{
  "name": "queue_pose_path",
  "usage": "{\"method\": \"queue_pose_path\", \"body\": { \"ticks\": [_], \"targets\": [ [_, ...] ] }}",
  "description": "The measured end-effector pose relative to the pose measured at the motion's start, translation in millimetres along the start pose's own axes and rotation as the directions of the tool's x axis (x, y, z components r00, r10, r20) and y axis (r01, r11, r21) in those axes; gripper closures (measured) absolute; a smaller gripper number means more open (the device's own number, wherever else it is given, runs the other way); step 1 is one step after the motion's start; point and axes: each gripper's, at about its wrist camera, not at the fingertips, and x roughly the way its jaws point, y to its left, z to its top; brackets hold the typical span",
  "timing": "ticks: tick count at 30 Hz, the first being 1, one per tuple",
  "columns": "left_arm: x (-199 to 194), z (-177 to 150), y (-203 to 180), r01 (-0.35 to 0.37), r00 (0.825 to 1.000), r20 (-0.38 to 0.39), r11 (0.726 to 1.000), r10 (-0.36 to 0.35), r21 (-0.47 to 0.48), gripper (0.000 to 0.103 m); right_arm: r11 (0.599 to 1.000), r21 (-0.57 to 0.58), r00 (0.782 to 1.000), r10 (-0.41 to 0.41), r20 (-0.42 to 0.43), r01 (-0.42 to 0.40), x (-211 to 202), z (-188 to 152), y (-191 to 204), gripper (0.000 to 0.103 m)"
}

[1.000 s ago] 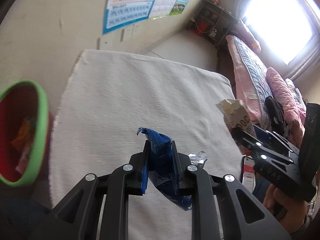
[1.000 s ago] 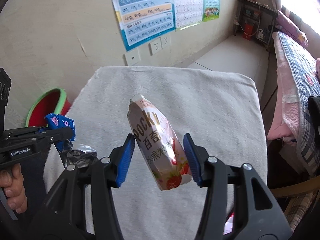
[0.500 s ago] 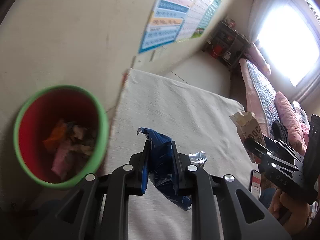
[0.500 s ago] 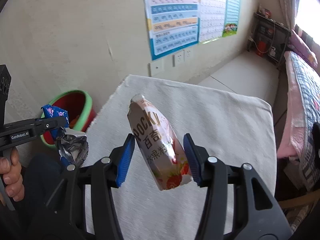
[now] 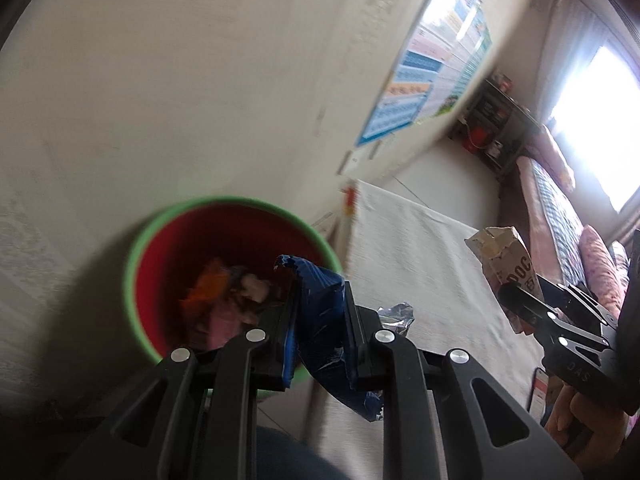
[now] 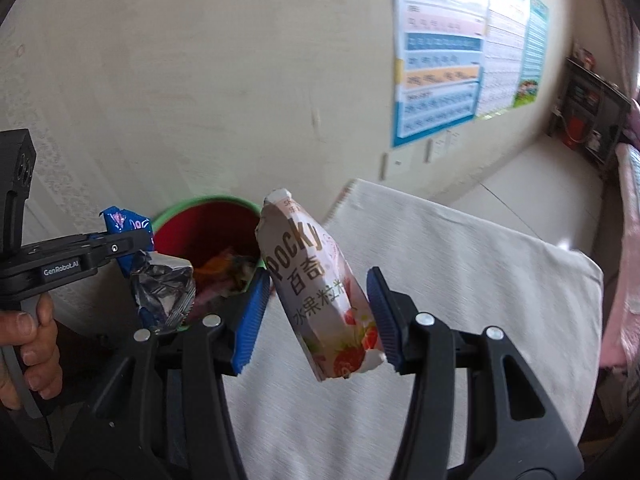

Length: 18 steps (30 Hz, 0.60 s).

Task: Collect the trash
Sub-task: 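Carry the Pocky box and blue wrapper over the red bin and release both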

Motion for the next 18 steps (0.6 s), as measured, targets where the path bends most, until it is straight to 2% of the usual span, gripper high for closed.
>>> {"method": "queue_pose_path", "body": {
  "ticks": [5,7,10,15,18],
  "targets": [
    [-9,10,31,-0.064,0.998,0.028,0.998,0.064,-0.009,0.087,0.998,-0.026,0.998,0.056,0.003,-0.056,18,17,32,0.054],
    [-12,13,41,-0.087,0.996,0.036,0.996,0.087,-0.007,0.087,0.996,-0.043,0.997,0.074,0.004,-0.074,27,23,45,0.061],
    [-12,19,56,-0.108,0.993,0.037,0.994,0.108,-0.009,0.087,0.994,-0.06,0.996,0.093,-0.01,-0.094,43,28,61,0.061],
    [-3,19,78,-0.118,0.993,0.019,0.993,0.118,-0.032,0.087,0.989,-0.061,0.991,0.13,-0.039,-0.132,75,38,75,0.071],
    [2,16,82,-0.111,0.994,0.009,0.993,0.111,-0.039,0.087,0.99,-0.042,0.99,0.134,-0.038,-0.135,78,43,71,0.071]
  ]
}}
